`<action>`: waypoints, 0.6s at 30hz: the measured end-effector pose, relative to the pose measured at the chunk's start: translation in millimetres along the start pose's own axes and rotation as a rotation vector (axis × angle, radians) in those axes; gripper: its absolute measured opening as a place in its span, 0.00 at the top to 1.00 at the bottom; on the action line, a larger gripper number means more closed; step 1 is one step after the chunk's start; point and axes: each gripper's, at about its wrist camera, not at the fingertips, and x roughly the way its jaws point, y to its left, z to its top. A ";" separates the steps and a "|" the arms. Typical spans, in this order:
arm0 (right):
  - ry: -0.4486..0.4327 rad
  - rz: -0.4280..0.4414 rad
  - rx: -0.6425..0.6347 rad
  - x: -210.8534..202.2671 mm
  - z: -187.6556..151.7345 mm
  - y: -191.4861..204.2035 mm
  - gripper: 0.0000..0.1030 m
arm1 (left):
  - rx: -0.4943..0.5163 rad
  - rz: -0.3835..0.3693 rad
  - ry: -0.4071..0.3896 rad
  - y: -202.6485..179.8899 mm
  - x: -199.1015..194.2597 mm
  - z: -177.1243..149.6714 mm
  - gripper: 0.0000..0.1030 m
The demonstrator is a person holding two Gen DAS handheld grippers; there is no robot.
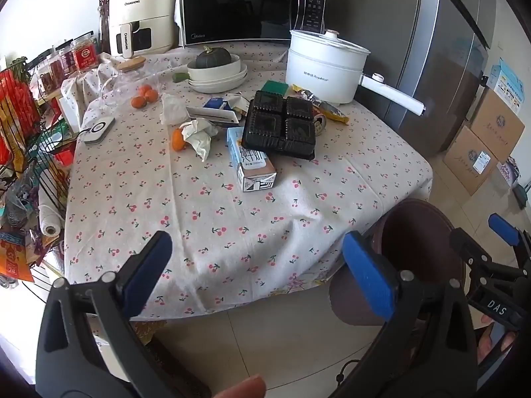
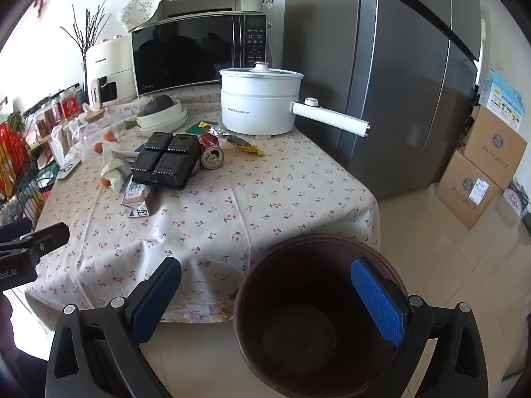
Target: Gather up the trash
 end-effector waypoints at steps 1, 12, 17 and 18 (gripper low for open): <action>-0.001 0.004 0.004 0.0 -0.2 0.4 0.00 | -0.001 0.000 0.001 0.1 -0.3 -0.3 0.01; -0.007 -0.021 0.009 0.9 -1.9 0.0 0.00 | 0.000 0.005 0.025 2.0 -2.2 -5.5 0.01; -0.009 -0.027 0.013 2.6 -1.4 -0.2 0.00 | 0.010 0.004 0.026 3.4 2.0 -5.0 0.01; -0.011 -0.028 0.015 1.9 -1.1 -0.5 0.00 | 0.010 0.005 0.026 3.5 1.9 -5.1 0.01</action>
